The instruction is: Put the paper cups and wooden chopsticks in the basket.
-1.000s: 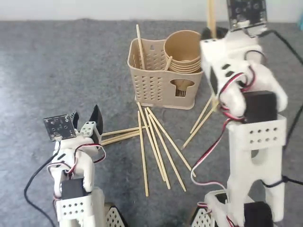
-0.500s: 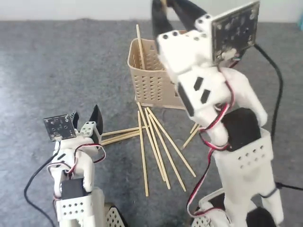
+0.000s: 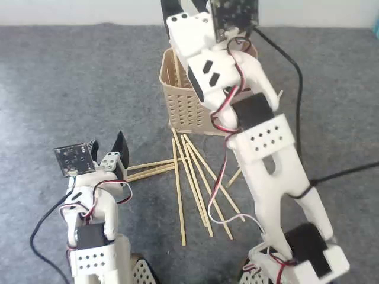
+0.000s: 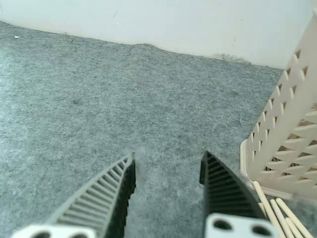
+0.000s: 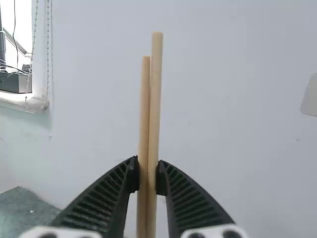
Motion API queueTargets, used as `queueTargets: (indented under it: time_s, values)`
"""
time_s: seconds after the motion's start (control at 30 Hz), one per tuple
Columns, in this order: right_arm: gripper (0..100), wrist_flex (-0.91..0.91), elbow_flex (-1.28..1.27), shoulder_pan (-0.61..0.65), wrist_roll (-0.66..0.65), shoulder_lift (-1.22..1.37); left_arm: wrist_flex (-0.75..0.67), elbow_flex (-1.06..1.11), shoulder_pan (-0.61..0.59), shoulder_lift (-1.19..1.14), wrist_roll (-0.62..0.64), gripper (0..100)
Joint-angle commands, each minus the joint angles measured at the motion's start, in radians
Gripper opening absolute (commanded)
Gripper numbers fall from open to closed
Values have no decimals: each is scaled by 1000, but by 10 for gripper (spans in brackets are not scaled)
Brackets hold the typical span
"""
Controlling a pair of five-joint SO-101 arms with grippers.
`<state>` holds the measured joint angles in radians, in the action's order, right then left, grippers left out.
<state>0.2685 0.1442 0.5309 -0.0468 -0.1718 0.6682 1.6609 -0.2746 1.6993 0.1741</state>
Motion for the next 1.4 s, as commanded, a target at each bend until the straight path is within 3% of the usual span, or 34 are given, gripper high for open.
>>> queueTargets:
  time_s: [0.0, 0.5, 0.7, 0.9, 1.23, 1.37]
  values:
    - [8, -41, 35, -18, 11, 15, 0, -2, 2, 20, -8, 203]
    - [13, -139, 34, -82, 5, 168, 0, -2, 2, 20, -9, 203]
    - [119, -104, 9, -65, 9, 163, 0, -2, 2, 20, -9, 204]
    - [53, -50, 6, -61, 11, 120, 0, -2, 2, 20, -9, 204]
    - [8, 312, 6, -58, 18, -124, 0, -1, -2, 20, -9, 204]
    - [8, 529, 6, -61, 120, -248, 0, -1, -3, 20, -9, 203]
